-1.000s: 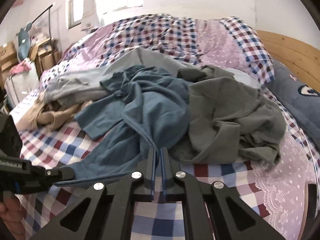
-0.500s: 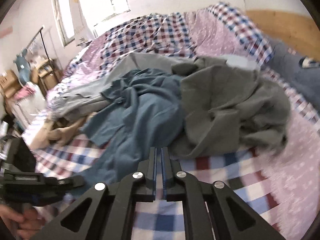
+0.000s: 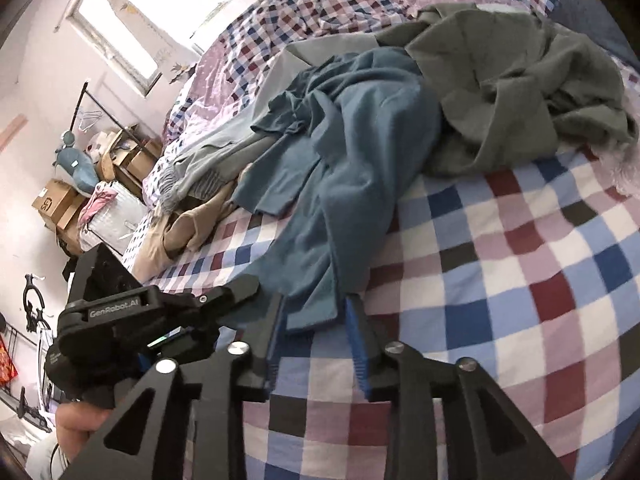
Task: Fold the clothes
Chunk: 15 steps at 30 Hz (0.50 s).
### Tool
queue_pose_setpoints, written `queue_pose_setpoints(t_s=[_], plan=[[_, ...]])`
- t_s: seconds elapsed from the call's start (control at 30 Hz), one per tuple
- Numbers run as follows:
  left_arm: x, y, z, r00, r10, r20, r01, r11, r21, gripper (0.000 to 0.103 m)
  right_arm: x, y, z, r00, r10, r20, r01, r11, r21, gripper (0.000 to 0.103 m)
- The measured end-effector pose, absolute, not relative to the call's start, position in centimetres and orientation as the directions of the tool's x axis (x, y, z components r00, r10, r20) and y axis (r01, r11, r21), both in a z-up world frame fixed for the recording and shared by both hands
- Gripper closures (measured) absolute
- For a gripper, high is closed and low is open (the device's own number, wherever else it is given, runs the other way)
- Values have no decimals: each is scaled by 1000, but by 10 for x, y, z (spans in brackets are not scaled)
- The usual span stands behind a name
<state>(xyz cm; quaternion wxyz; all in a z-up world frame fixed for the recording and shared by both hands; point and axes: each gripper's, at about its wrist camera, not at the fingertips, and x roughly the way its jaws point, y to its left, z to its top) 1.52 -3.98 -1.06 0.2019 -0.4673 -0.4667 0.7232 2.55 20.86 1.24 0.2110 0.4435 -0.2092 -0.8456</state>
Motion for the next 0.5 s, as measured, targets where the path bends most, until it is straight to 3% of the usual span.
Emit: queue_pose_setpoints(t_s=[0.23, 0.5], plan=[[16, -48, -11, -511, 736, -443, 153, -429, -890, 100, 23, 212, 0, -508, -570, -646, 87, -780, 619, 67], [17, -52, -12, -524, 751, -402, 161, -376, -913, 100, 19, 209, -13, -488, -706, -514, 19, -597, 802, 66]])
